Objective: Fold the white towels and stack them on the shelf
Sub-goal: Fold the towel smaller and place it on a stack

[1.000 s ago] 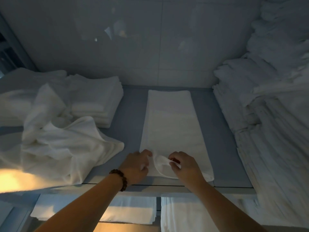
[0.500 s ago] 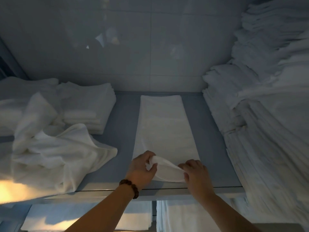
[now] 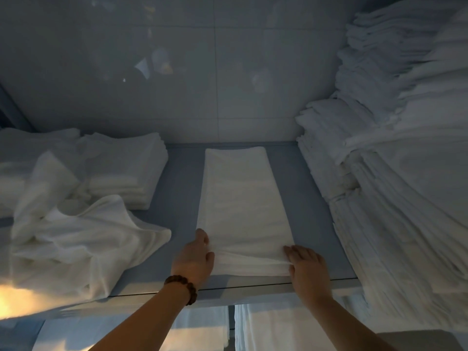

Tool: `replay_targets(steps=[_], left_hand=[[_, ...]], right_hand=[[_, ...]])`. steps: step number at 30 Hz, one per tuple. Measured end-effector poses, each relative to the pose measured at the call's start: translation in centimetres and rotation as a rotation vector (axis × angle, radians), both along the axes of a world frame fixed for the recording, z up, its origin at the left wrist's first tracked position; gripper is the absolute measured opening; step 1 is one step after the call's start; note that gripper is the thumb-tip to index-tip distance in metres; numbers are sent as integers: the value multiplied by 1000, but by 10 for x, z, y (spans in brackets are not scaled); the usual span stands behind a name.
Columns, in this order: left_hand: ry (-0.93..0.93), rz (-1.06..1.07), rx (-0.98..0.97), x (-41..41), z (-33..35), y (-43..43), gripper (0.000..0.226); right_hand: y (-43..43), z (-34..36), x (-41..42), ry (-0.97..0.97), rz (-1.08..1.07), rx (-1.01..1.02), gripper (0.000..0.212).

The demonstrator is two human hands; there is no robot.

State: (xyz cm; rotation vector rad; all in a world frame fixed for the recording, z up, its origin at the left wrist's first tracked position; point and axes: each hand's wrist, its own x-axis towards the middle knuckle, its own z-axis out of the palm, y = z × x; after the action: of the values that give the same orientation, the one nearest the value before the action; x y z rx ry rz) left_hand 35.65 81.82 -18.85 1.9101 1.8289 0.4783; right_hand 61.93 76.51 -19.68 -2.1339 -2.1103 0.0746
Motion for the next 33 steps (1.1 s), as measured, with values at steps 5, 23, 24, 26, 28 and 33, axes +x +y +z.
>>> replay_targets(steps=[5,23,24,26,28,33], left_hand=[[13,-265,-201,-3,-19,-3,61],[-255,-319,-60,-16,-31,-41,58],[-370,-249,-69,-13,-26,-37,50],[-573,-72,-107,-4,-16,-22,34],[-675,89,-174,5,-13,-1,27],[-608,167,-179,27,-20,50,32]], right_hand=[[4,-8,-3,-122,49,-15,84],[-8,-3,25,-29,318,-440,72],[-7,0,25,17,305,-451,66],[-3,3,22,119,249,-409,54],[7,3,14,140,176,-288,48],[59,-10,-12,65,148,-135,55]])
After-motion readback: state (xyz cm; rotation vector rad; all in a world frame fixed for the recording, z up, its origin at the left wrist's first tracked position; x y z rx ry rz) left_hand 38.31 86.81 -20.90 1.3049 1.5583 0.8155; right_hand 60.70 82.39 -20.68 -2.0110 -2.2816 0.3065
